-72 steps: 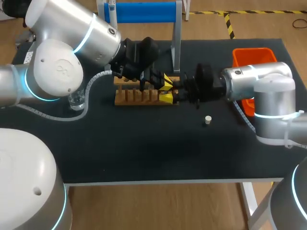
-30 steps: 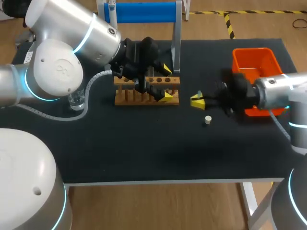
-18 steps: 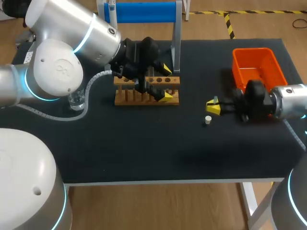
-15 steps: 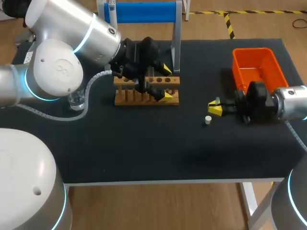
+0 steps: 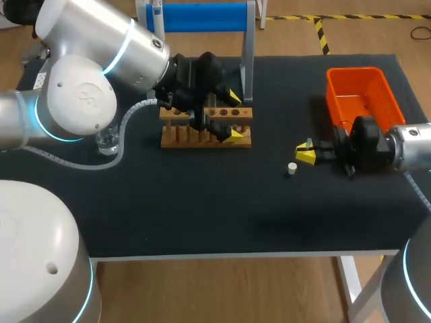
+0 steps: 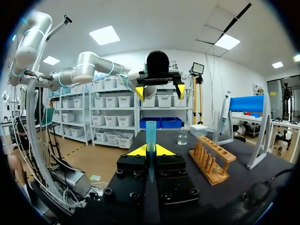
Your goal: Invert the test tube, pick up the pipette, mount the tip to pipette, aspirate from beaker and dispense into the tube, eject the tip, return the pipette, and cap with the stopper.
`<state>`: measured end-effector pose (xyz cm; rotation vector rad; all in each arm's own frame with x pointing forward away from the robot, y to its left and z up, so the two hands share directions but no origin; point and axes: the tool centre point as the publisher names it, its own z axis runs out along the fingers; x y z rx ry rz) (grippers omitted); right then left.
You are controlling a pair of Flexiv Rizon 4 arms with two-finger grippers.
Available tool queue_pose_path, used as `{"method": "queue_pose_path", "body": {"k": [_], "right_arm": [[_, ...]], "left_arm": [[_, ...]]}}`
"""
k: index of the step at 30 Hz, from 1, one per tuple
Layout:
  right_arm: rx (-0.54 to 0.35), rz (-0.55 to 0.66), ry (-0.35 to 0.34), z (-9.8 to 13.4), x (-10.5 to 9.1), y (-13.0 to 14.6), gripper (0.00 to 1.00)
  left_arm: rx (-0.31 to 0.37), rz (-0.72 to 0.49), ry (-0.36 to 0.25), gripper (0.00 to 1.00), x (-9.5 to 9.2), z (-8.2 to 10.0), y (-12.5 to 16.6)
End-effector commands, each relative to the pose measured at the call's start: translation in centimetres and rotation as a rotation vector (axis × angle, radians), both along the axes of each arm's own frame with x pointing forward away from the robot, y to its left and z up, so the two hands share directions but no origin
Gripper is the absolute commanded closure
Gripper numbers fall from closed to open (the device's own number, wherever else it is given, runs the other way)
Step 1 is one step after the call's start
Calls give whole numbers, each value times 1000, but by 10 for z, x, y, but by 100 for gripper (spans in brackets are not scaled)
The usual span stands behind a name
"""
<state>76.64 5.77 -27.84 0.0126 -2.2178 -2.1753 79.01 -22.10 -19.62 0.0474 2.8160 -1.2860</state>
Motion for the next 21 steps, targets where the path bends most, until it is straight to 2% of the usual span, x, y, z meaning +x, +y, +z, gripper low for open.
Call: {"method": "queue_pose_path", "body": {"k": [1,15,21], "right_arm": [[-2,-3,-1,1,-2,0,100],[-2,-3,-1,1,-2,0,100],[-2,-3,-1,1,-2,0,100]], "left_arm": [[4,0,2,0,0,1,-1],[4,0,2,0,0,1,-1],[28,141,0,0,34,-5,53]]}}
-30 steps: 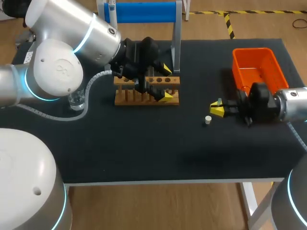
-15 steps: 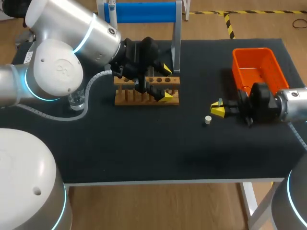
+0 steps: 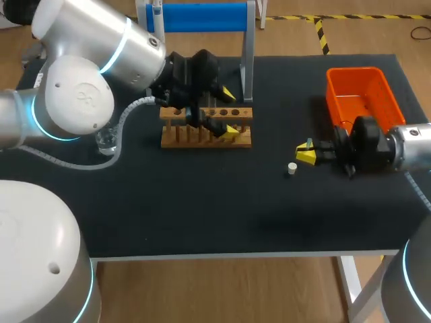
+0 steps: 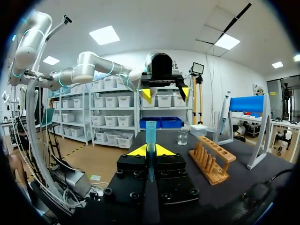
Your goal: Invert the test tube, pick up the pipette, mount the tip to pipette, aspirate from beaker and dispense into the tube, eject the tip, return the pipette, and cap with the stopper.
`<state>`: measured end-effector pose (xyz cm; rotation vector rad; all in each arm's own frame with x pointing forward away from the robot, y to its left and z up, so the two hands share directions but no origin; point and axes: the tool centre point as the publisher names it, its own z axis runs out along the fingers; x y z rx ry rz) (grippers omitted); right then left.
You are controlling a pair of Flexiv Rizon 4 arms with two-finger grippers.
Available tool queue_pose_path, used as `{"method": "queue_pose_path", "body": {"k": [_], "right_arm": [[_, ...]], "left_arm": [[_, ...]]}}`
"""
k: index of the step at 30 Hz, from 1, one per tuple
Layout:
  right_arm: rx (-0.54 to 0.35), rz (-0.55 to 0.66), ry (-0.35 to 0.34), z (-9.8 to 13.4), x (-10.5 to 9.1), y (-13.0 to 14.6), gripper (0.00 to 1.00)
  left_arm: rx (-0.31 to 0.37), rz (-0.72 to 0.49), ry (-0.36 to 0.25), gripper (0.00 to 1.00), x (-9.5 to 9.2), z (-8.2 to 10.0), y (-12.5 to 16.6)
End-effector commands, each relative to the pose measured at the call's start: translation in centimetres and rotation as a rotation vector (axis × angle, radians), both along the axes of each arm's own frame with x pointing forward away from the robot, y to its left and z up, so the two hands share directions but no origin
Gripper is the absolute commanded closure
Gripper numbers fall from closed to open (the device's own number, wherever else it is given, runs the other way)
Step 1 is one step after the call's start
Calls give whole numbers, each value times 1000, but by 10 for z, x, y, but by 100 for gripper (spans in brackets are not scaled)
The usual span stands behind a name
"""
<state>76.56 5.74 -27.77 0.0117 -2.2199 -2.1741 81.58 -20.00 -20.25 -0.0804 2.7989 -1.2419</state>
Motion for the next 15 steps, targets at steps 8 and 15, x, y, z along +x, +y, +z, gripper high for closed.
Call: {"method": "queue_pose_path", "body": {"k": [8,15], "right_arm": [[-1,-2,-1,0,-1,0,100],[-1,-2,-1,0,-1,0,100]], "left_arm": [[35,284,-26,0,59,10,108],[81,562,-13,0,95,17,168]]}}
